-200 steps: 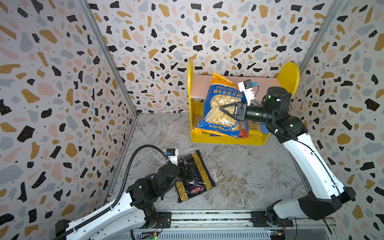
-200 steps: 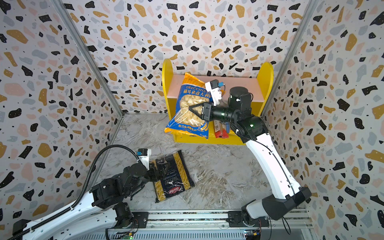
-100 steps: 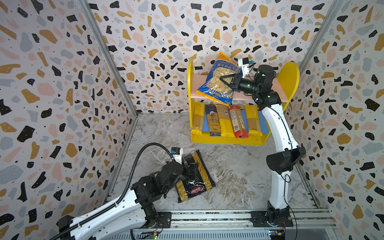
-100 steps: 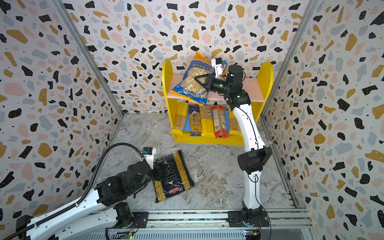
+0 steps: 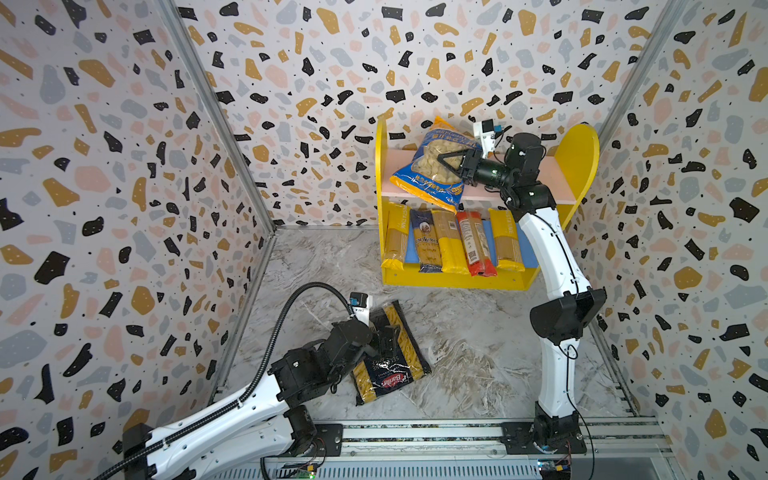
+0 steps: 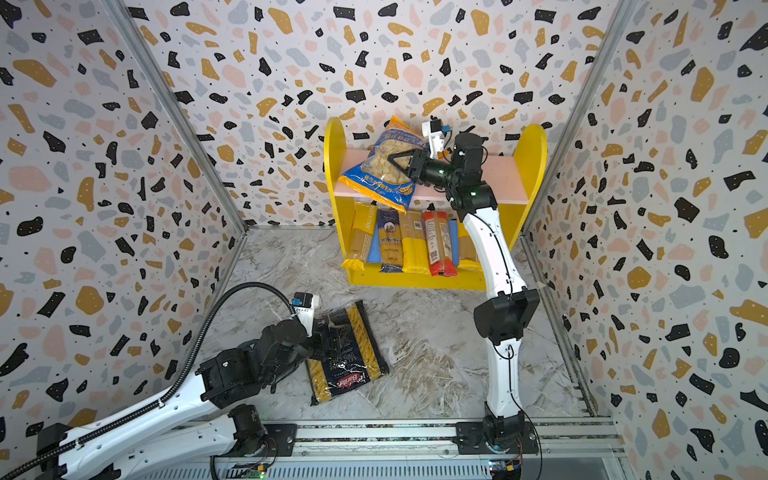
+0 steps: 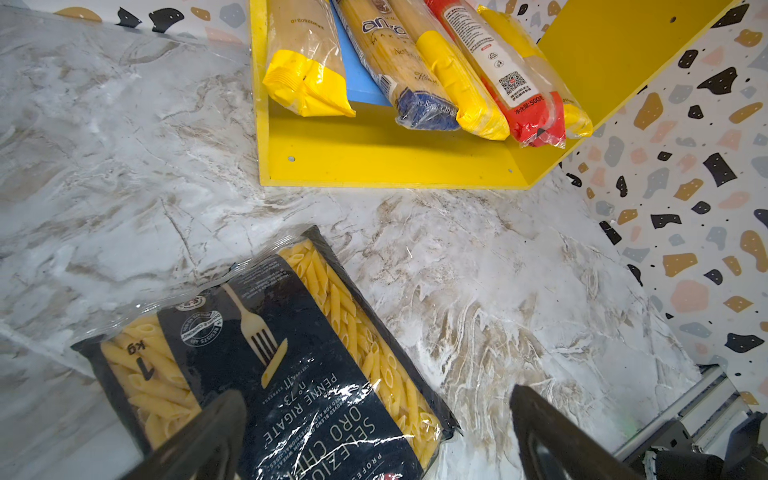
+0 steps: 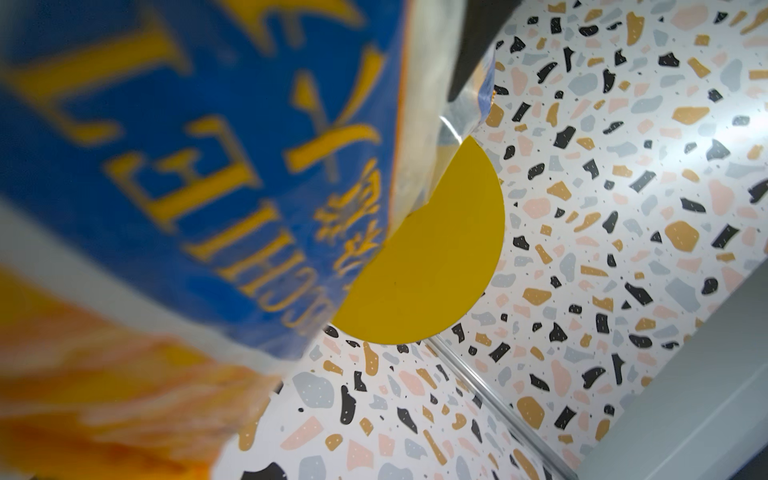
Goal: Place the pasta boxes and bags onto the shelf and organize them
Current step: 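Lift the orecchiette bag with the right gripper onto the pink upper shelf, then lower the bag onto the pink shelf and push it toward the back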
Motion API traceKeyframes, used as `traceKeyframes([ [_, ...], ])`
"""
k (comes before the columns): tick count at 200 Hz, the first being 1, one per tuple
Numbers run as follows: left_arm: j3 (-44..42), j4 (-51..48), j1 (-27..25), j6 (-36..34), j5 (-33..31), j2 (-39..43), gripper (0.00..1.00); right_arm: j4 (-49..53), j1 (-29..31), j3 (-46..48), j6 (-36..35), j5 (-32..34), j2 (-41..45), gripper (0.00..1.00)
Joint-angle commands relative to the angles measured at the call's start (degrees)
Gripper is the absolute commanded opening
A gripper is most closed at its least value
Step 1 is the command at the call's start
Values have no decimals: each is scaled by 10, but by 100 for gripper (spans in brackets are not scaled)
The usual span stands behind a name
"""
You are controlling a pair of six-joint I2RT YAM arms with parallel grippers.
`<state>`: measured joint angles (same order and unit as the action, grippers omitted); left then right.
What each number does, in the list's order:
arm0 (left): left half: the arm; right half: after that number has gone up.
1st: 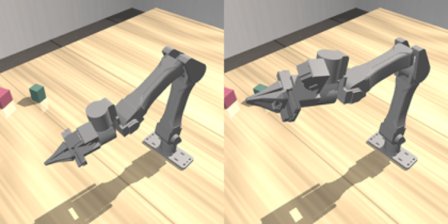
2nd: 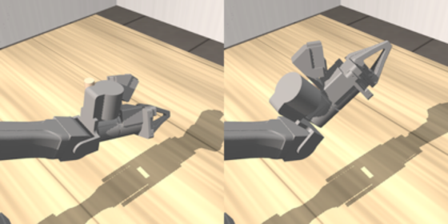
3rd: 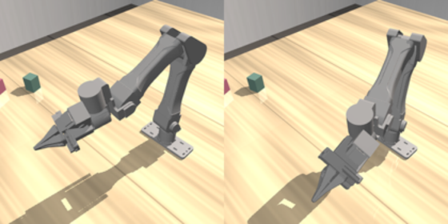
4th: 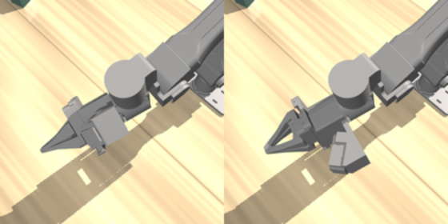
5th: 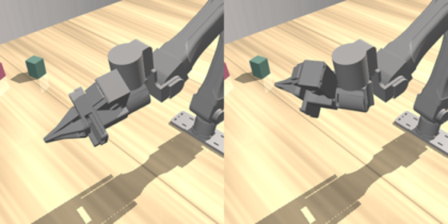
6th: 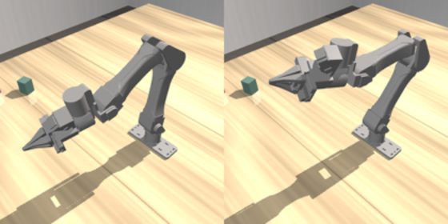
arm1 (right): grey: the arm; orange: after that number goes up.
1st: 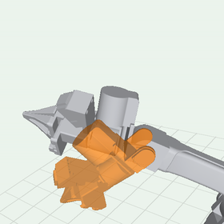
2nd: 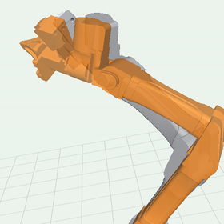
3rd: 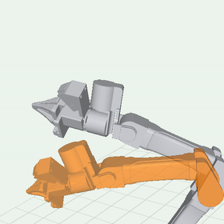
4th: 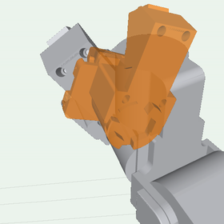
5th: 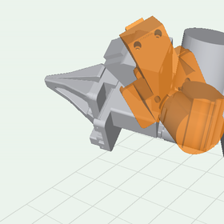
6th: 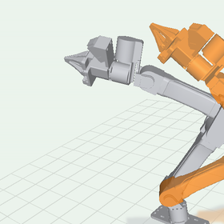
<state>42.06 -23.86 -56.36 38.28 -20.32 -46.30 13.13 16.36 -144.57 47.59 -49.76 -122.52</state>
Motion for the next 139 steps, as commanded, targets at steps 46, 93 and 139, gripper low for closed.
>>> traceKeyframes([
  [46, -1, 19, -1, -12, 4, 16, 99, 18, 7, -12, -72, 26, 44, 83],
  [93, -1, 20, -1, -14, 11, 19, 99, 144, -12, 22, -154, 110, 97, 88],
  [139, -2, 23, -1, -15, 16, 18, 100, 204, -19, 22, -190, 147, 111, 86],
])
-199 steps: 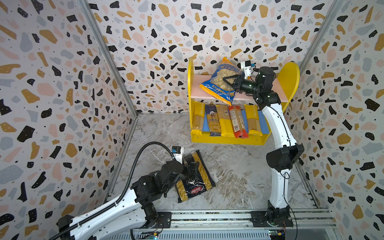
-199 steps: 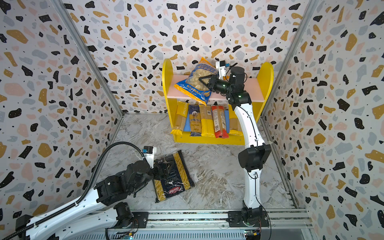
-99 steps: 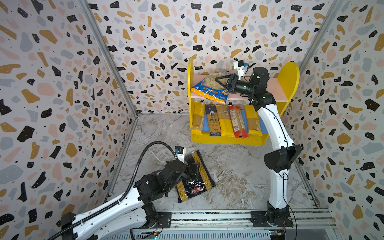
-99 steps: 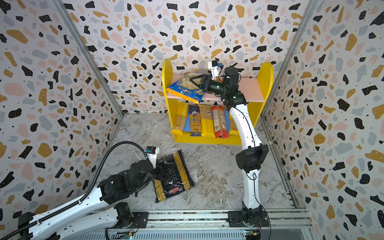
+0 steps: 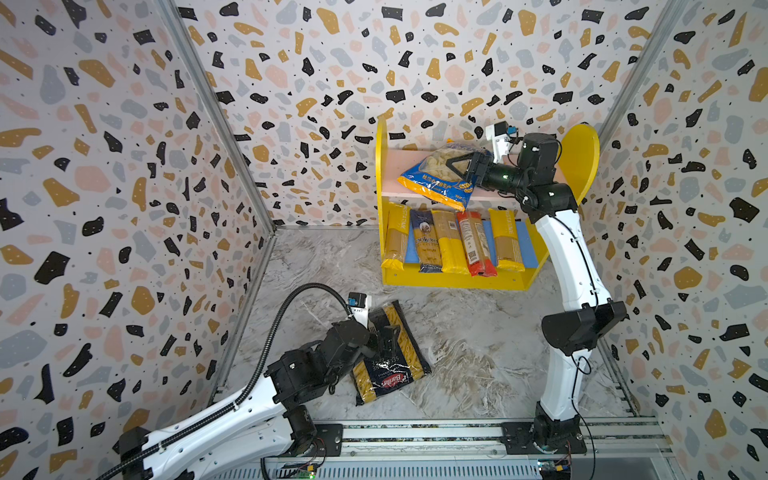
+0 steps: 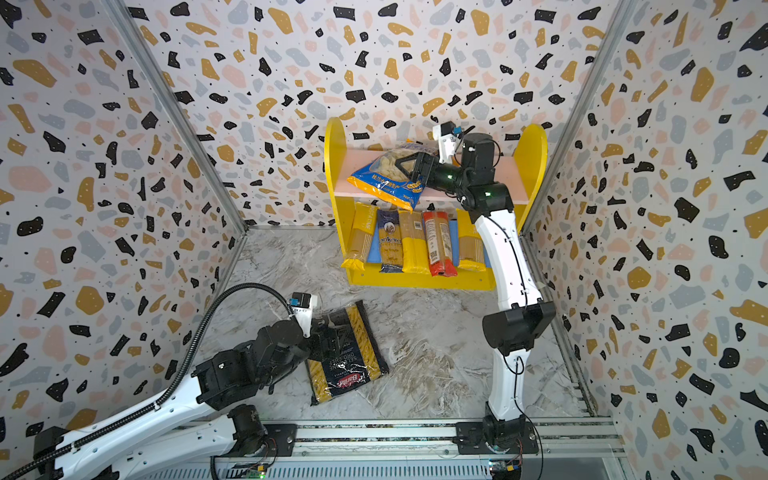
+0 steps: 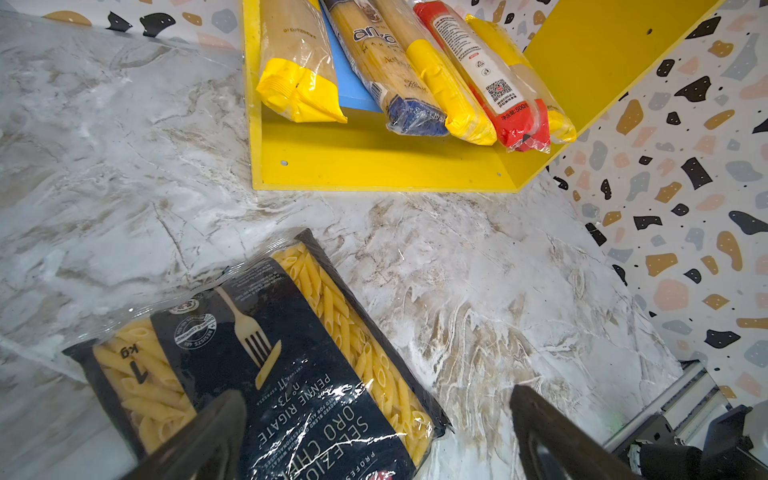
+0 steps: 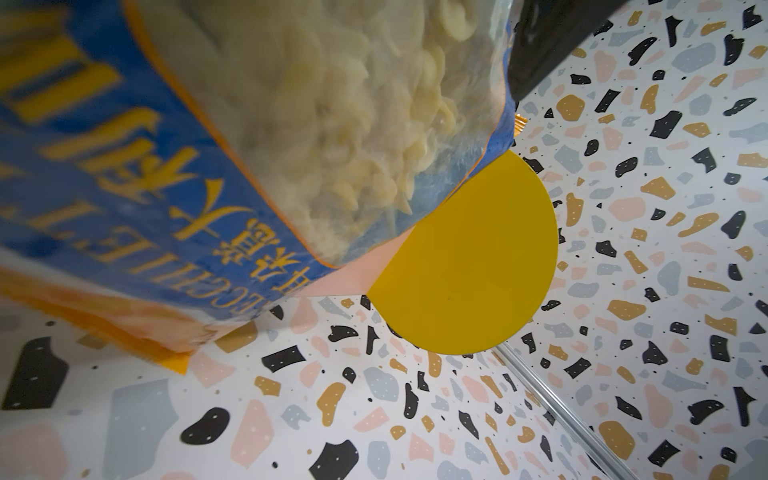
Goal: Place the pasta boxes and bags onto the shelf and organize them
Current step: 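Lower the bag onto the pink shelf and push it toward the back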
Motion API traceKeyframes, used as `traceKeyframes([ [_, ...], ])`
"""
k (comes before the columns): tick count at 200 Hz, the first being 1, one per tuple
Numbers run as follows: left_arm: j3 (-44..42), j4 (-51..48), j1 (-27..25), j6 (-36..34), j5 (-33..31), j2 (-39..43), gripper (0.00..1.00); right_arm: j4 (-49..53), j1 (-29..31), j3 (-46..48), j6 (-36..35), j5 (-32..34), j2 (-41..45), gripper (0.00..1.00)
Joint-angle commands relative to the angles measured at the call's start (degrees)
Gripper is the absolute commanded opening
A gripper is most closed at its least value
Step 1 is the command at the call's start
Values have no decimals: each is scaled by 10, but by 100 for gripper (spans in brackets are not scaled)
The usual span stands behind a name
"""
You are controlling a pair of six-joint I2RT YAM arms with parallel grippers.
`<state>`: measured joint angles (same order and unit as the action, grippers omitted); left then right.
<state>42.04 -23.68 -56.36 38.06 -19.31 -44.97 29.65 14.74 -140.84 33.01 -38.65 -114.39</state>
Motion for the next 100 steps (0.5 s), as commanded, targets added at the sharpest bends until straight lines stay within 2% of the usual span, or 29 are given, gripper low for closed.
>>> traceKeyframes([
  [1, -2, 22, -1, -12, 6, 4, 99, 39, -2, -16, -45, 37, 29, 85],
  [9, -3, 22, -1, -11, 6, 6, 99, 45, -2, -20, -50, 39, 30, 81],
  [38, -6, 22, -1, -9, 7, 9, 100, 68, 0, -35, -67, 46, 29, 77],
  [100, -5, 26, -1, -7, 14, 4, 100, 147, 3, -41, -114, 149, 45, 86],
])
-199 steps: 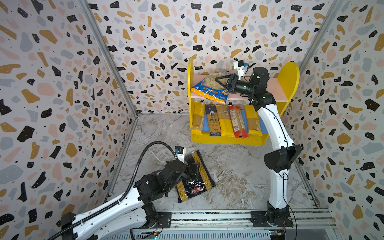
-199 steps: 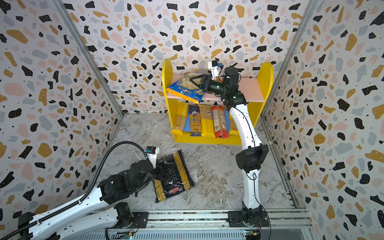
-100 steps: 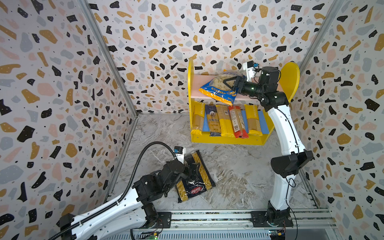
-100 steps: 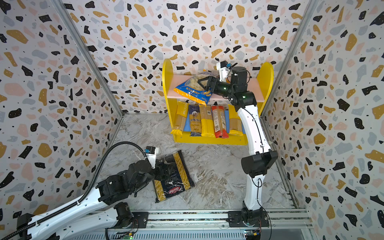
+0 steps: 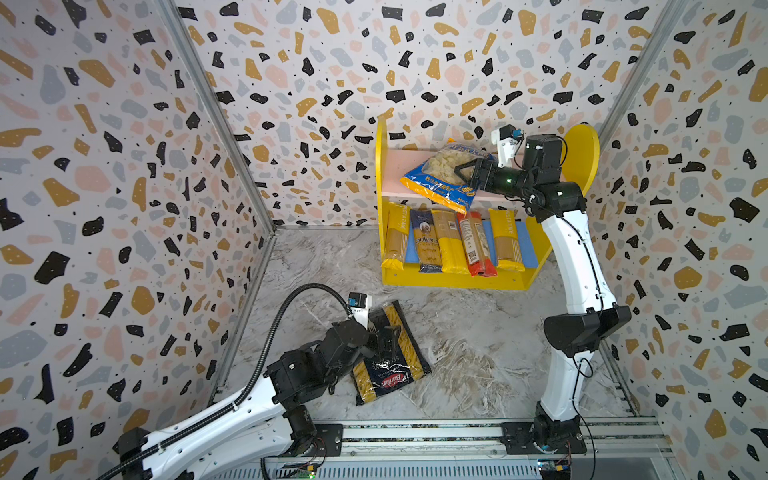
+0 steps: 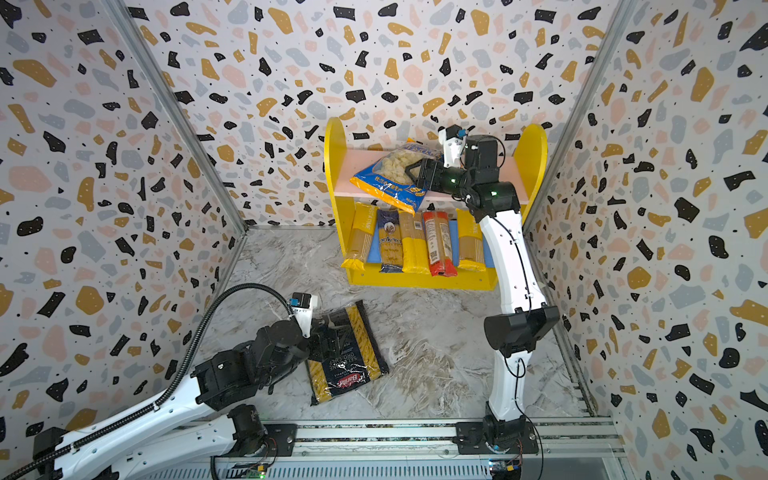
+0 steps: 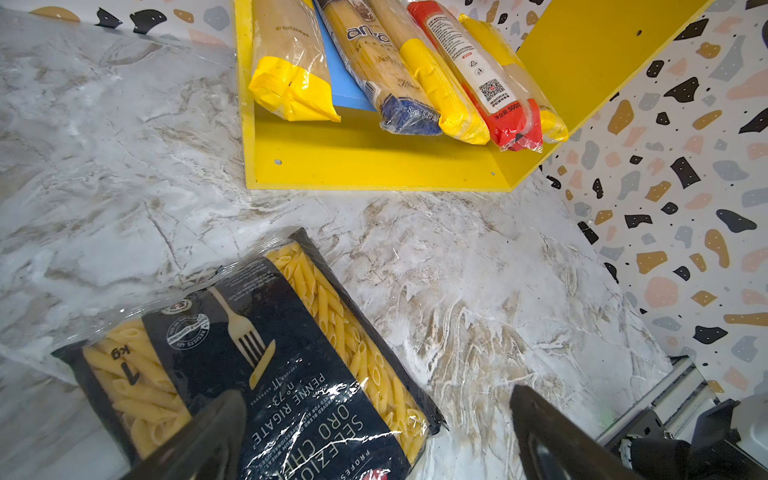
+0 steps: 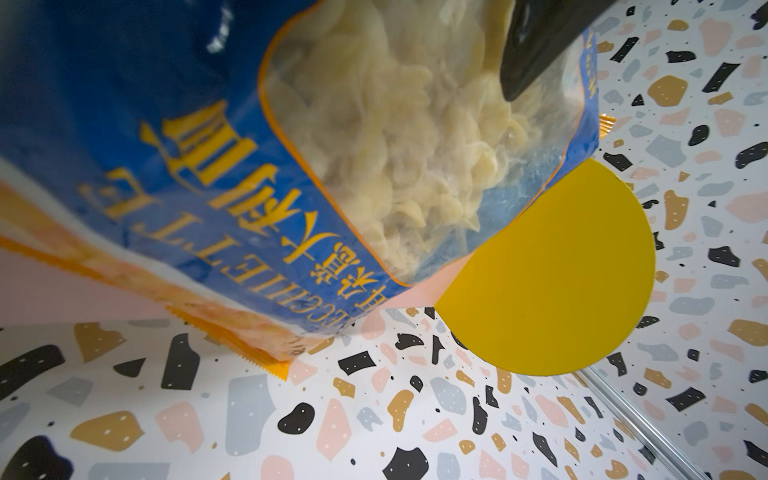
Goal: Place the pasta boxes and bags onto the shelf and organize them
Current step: 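Lower the bag onto the pink shelf and push it toward the back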
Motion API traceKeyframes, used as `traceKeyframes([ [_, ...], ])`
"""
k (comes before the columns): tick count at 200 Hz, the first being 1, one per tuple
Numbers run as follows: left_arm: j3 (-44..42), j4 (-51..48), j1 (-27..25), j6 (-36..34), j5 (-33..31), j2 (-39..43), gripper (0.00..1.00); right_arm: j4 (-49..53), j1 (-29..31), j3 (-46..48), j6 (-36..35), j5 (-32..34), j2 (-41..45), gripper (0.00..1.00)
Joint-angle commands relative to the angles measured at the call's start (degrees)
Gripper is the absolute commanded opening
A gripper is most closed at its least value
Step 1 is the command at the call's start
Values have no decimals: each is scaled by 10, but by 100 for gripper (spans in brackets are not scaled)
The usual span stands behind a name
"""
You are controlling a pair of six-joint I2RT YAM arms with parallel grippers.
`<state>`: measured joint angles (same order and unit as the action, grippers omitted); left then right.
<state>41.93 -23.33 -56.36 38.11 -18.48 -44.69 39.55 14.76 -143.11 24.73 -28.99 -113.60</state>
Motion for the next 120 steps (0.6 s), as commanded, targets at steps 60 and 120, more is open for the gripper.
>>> traceKeyframes([
  [60, -4, 26, -1, -6, 15, 4, 100, 61, 5, 23, -49, 99, 76, 95],
  [120, -4, 18, -1, -4, 10, 15, 100, 53, 8, 25, -55, 120, 61, 100],
])
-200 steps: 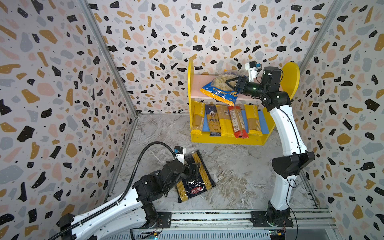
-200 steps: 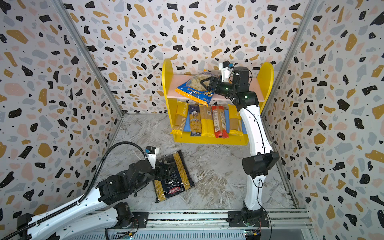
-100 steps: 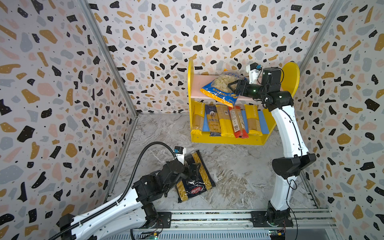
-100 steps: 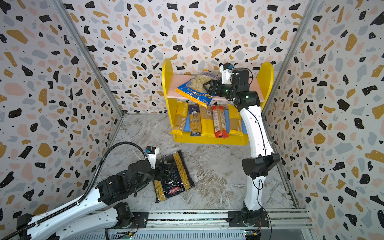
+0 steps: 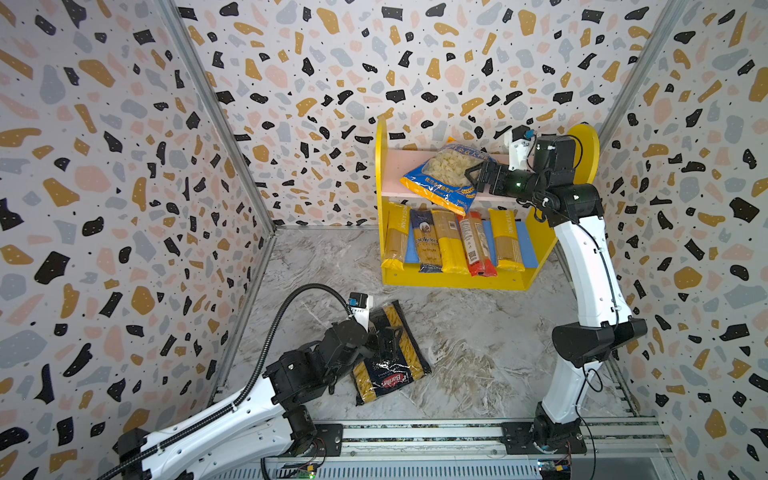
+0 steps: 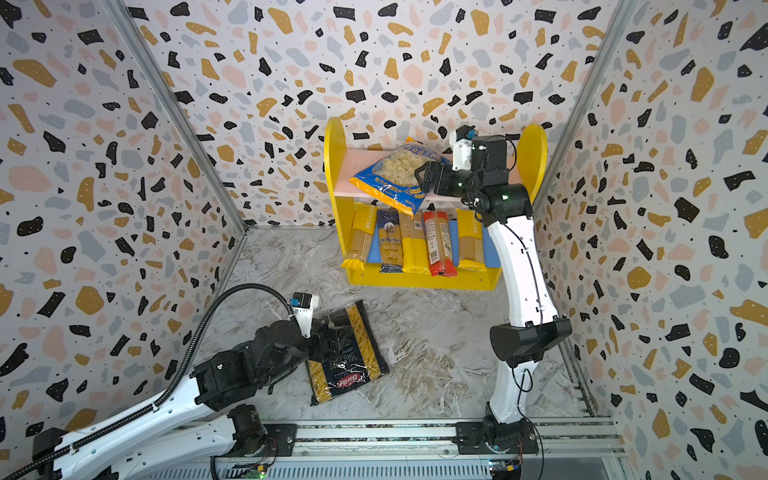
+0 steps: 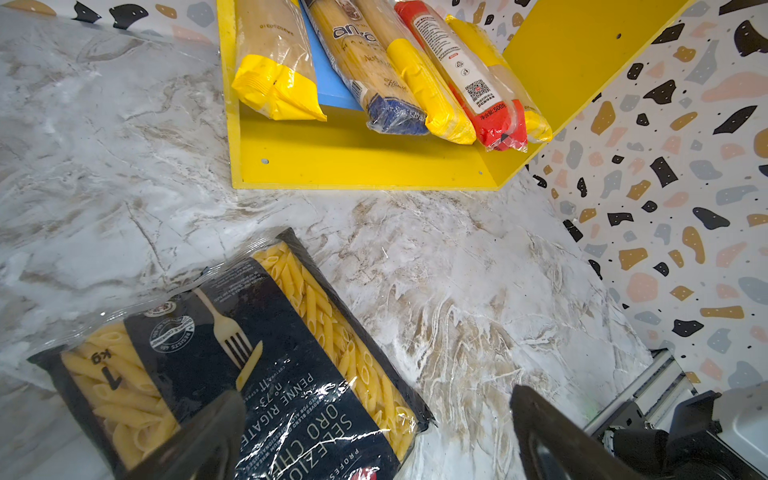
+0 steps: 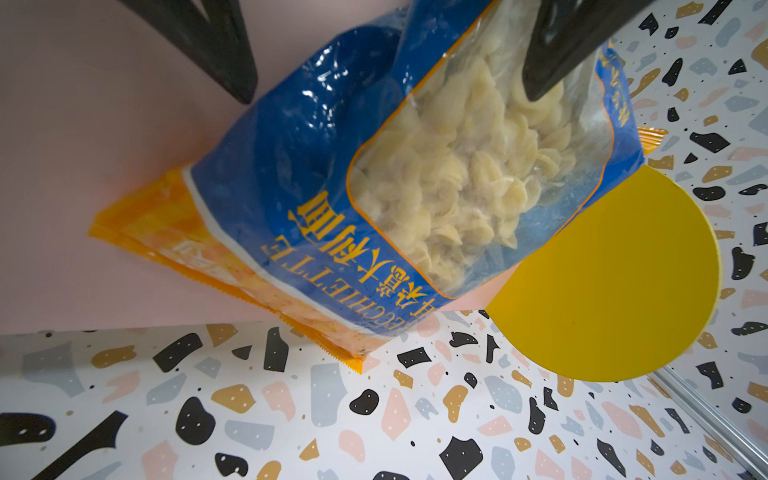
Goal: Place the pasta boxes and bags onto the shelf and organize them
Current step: 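Lower the bag onto the pink shelf and push it toward the back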
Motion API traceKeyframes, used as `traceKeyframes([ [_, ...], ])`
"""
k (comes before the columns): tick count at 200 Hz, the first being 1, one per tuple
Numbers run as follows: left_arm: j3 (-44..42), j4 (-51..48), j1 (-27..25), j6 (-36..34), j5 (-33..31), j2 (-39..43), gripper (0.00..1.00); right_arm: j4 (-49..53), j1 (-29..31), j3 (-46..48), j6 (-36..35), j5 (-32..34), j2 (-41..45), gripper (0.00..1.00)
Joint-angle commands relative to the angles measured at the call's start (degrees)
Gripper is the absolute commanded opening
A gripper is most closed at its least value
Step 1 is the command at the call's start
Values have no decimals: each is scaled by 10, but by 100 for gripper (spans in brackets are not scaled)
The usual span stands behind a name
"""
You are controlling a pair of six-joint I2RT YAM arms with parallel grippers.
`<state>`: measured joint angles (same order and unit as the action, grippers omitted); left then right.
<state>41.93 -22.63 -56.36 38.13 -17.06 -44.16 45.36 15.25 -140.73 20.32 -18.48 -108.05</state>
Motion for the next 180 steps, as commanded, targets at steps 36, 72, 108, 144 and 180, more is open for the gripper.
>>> traceKeyframes([
  [36, -1, 5, -1, -11, -13, 7, 100, -26, 5, -9, -9, 15, -15, 98],
  [72, 1, 3, -1, -19, -22, -1, 100, -39, 14, -29, -19, 21, -39, 93],
  [108, 4, 4, -1, -25, -25, -10, 100, -52, 23, -48, -24, 14, -65, 91],
  [144, 1, 3, -1, -27, -29, -11, 100, -74, 27, -49, -29, -8, -75, 89],
  [180, -1, 6, -1, -27, -30, -15, 100, -94, 33, -49, -35, -33, -81, 93],
])
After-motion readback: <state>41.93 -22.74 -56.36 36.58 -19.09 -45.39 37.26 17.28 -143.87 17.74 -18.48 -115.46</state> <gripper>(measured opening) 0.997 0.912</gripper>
